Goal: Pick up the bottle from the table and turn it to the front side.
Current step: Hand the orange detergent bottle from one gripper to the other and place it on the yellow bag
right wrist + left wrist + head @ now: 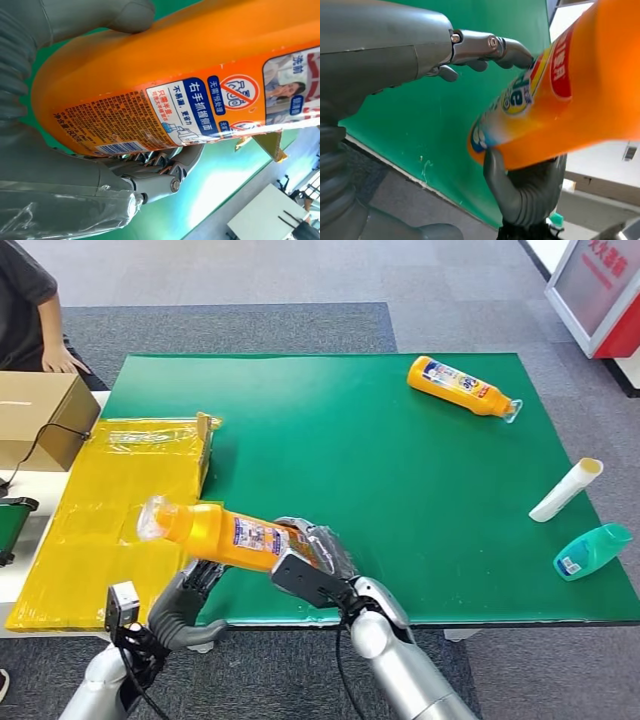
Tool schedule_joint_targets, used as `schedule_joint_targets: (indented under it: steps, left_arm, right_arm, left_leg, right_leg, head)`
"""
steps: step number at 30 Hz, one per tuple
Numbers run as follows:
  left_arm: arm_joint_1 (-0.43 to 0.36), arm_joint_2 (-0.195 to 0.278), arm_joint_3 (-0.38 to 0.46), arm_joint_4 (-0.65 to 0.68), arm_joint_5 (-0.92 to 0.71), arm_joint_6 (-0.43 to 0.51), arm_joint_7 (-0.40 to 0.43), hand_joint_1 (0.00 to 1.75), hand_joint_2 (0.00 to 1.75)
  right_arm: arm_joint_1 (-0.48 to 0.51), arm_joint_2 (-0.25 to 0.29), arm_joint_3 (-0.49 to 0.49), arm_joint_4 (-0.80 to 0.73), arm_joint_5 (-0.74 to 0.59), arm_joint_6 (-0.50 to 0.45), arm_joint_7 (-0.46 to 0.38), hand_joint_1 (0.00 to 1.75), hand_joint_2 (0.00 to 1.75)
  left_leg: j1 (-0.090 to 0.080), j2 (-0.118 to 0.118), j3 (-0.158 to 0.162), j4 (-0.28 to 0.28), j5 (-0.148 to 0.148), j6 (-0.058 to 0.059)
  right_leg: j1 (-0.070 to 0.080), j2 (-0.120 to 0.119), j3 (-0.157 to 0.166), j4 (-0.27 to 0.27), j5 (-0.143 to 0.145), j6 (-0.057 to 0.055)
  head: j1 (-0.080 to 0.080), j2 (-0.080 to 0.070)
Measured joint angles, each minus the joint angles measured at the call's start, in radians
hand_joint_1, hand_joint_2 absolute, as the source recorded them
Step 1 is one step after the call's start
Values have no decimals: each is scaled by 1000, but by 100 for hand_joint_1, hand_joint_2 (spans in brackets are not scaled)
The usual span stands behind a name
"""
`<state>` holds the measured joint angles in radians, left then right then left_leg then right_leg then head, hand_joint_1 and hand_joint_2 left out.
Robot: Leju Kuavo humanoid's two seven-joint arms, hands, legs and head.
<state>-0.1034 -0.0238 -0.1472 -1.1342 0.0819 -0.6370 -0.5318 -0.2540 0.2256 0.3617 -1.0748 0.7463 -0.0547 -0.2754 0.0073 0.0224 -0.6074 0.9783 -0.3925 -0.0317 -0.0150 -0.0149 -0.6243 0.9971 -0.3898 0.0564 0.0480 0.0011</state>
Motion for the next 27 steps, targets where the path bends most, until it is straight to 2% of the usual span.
schedule_joint_targets:
  steps: [5,9,16,22,27]
  left_arm:
    - [0,23,-41,-21,-2,29,-9,0,175]
    - [5,23,-48,-46,-17,104,-6,0,175]
    - [34,-42,19,-131,-8,193,44,0,175]
    - [43,-95,82,-179,2,200,64,0,175]
    - [46,-114,105,-197,3,201,66,0,175]
  right_arm:
    - [-5,10,10,41,13,-16,-5,175,175]
    - [1,11,14,56,16,-18,-10,175,175]
    - [87,10,14,-10,25,-11,-8,175,175]
    - [119,5,12,-82,25,6,1,175,175]
    - [128,4,9,-103,24,6,1,175,175]
  left_leg:
    - [0,0,0,0,0,0]
    - [0,0,0,0,0,0]
    - [0,0,0,0,-1,0]
    - [0,0,0,0,-1,0]
    - [0,0,0,0,-1,0]
  right_leg:
    - [0,0,0,0,0,0]
    - [0,0,0,0,0,0]
    - [0,0,0,0,0,0]
    - [0,0,0,0,-1,0]
    - [0,0,0,0,0,0]
  head:
    - [0,0]
    - [0,0]
    - [0,0]
    - [0,0]
    - [0,0]
